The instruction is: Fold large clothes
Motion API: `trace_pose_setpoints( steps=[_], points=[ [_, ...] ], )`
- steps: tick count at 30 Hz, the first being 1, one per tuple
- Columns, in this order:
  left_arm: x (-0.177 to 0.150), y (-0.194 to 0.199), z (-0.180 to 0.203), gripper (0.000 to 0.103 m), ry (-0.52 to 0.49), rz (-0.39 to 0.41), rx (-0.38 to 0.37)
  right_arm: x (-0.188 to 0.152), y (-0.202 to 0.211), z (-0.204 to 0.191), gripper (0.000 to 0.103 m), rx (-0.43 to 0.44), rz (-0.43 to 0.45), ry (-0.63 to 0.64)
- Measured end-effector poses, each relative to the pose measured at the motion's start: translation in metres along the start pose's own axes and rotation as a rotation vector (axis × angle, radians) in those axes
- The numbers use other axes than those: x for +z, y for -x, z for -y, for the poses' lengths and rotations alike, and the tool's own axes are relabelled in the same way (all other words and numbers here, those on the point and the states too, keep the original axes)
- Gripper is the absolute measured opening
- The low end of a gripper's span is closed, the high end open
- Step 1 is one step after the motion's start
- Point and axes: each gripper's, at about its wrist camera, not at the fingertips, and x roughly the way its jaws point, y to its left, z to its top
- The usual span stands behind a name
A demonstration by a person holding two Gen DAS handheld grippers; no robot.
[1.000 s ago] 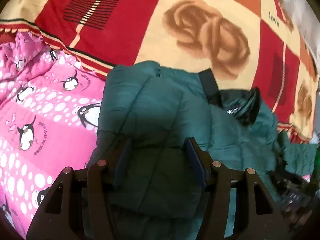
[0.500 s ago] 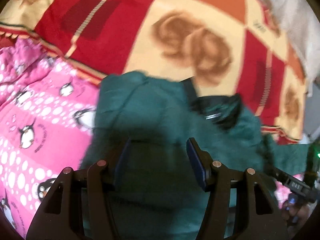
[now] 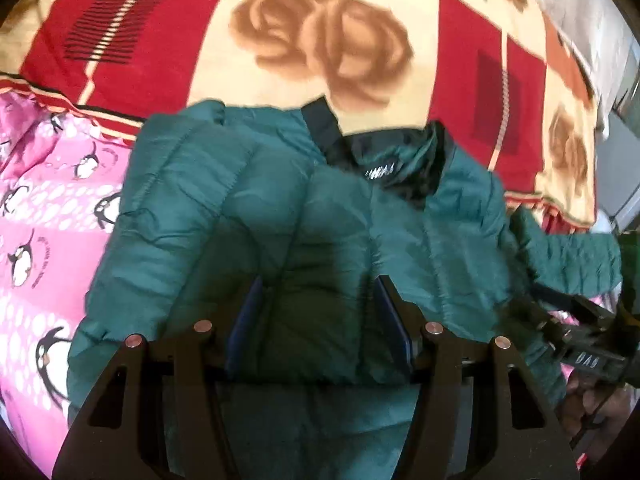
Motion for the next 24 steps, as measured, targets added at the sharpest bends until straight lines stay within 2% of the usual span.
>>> trace_pose_setpoints(
  steps=[4,9,11,14,16,18,19,24],
  points=[
    [-0.007,0.017,0.013,0.057,0.001,0.036,-0.045,0.004,0.055,0.037,0.082,-0.114,0.210,-0.038],
    [-0.023,0.024,0.040,0.058,-0.078,0.007,-0.094,-0.018,0.107,0.127,0.082,-0.297,0.370,-0.211],
    [-0.027,0.024,0.050,0.058,-0.110,0.002,-0.097,-0.031,0.134,0.166,0.082,-0.386,0.447,-0.270],
    [-0.031,0.020,0.059,0.058,-0.155,-0.007,-0.070,-0.052,0.173,0.211,0.082,-0.462,0.542,-0.358],
    [-0.031,0.022,0.058,0.058,-0.147,0.003,-0.066,-0.071,0.198,0.249,0.082,-0.448,0.613,-0.455],
    [-0.028,0.025,0.054,0.058,-0.122,0.021,-0.067,-0.083,0.210,0.274,0.082,-0.398,0.643,-0.506],
    [-0.027,0.026,0.051,0.058,-0.106,0.029,-0.067,-0.087,0.210,0.286,0.082,-0.377,0.640,-0.516],
    [-0.025,0.024,0.039,0.058,-0.043,0.031,-0.059,-0.089,0.204,0.314,0.082,-0.392,0.600,-0.512]
  ],
)
